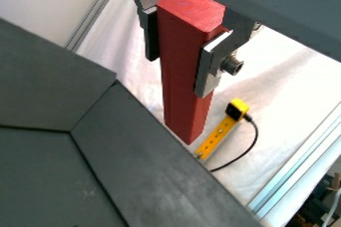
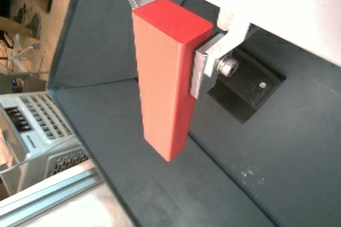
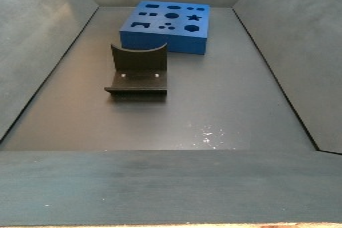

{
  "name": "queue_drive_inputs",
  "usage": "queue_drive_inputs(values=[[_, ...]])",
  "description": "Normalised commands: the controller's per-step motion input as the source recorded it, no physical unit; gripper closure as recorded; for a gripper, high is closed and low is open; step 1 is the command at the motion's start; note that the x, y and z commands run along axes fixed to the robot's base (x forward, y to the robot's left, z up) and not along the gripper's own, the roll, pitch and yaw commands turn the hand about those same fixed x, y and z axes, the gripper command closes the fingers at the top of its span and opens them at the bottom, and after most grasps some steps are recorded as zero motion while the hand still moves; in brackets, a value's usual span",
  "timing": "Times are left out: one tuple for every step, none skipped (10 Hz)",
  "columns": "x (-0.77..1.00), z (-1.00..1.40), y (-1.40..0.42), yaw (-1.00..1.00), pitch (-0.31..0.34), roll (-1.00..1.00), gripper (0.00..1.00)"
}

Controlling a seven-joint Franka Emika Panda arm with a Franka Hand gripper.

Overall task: Pick up the rectangle object. Move up. Place the rectangle object on the fixture. Regrasp the rectangle object. Move to above the board. Insert the rectangle object.
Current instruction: Move to above the board.

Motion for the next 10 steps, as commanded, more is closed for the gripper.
queue_drive_inputs(values=[[-0.08, 1.00, 0.00, 0.02, 0.104, 0.00, 1.00], [-0.06, 0.97, 0.00, 0.03, 0.110, 0.00, 1.00], [-0.02, 0.74, -0.01, 0.05, 0.115, -0.01, 1.00], [0.00, 0.58, -0.02, 0.06, 0.122, -0.01, 1.00], [0.01, 0.47, -0.02, 0.07, 0.123, -0.01, 1.00], [0.02, 0.26, -0.03, 0.09, 0.123, -0.02, 1.00], [-0.45, -0.16, -1.00, -0.11, -0.005, -1.00, 1.00], [-0.46, -0.18, -1.00, -0.11, -0.017, -1.00, 1.00], [-0.47, -0.17, -1.00, -0.11, -0.022, -1.00, 1.00], [-0.49, -0.20, -1.00, -0.11, -0.024, -1.00, 1.00]])
